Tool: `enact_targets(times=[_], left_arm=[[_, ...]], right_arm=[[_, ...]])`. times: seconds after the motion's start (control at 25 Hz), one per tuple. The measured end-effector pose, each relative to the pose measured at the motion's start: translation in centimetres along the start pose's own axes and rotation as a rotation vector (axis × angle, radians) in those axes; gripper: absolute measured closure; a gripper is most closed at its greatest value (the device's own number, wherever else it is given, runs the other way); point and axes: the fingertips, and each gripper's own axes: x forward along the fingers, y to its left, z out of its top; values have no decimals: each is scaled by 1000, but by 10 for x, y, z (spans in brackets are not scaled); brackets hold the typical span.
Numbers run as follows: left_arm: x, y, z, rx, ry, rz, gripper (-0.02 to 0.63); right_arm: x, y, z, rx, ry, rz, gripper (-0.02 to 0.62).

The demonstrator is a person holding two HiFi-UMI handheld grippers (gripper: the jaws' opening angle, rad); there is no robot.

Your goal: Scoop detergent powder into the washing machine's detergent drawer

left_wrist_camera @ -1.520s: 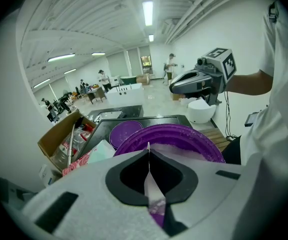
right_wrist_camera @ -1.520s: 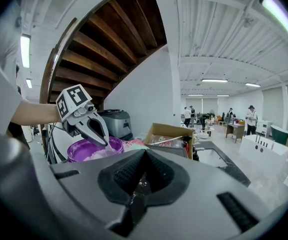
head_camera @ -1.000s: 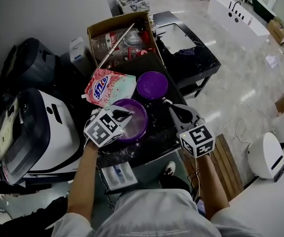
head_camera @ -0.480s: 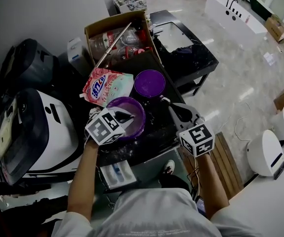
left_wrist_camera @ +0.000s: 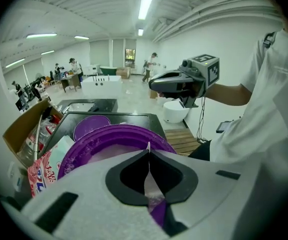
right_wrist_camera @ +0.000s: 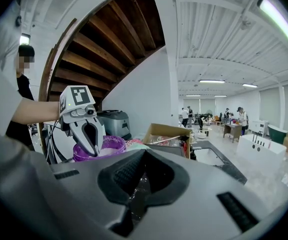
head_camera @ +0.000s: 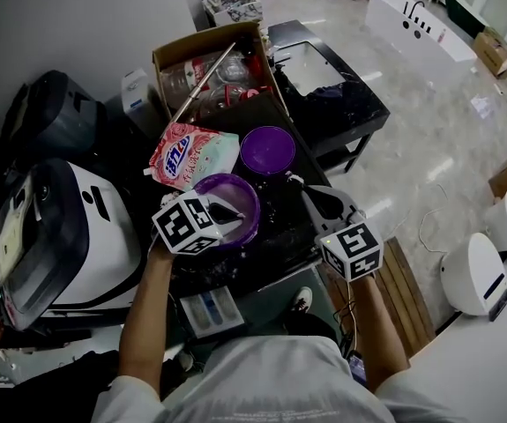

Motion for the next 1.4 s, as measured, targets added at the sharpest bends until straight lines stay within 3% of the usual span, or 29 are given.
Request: enact_targets(times=[1.0, 1.4], left_arm=[[-27, -33, 7, -38, -170, -173, 592], [-37, -43, 4, -23, -217, -195, 592]], right_arm=[[-21, 26, 7, -13, -11, -75, 591], [-24, 41, 6, -18, -12, -90, 591]])
